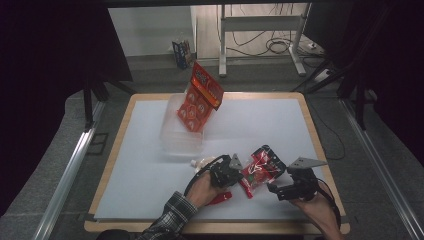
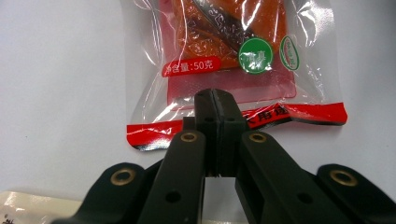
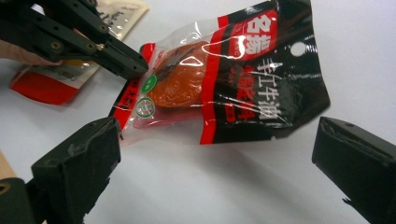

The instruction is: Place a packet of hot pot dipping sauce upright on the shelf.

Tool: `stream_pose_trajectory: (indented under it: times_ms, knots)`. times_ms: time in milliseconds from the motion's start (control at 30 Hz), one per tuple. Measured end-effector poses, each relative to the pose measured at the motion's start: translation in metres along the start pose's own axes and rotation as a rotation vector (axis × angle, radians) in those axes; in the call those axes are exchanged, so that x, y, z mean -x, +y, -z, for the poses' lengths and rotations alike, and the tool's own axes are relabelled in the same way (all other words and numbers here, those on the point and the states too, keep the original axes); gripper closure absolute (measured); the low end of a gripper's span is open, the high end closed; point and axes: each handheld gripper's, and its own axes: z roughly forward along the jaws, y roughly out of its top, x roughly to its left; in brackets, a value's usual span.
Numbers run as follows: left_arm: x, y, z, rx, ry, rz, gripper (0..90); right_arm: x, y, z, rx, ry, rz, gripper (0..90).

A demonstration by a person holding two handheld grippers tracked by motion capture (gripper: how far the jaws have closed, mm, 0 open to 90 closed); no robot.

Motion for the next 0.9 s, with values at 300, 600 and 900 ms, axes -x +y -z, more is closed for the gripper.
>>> stream_pose_trajectory:
  times_ms: [300, 600, 900]
  knots:
    - [0.000, -0.001, 0.000, 0.009, -0.001, 0.006, 90.0, 0.011, 0.007, -0.014, -0.039, 0.043, -0.065, 8.6]
    - [0.001, -0.001, -0.001, 0.006, 0.004, 0.003, 90.0, 0.014, 0.019, -0.026, -0.033, 0.130, -0.081, 21.2]
    - [0.001, -0.001, 0.000, 0.006, 0.008, -0.007, 90.0, 0.000, 0.042, -0.037, -0.038, 0.196, -0.047, 39.0]
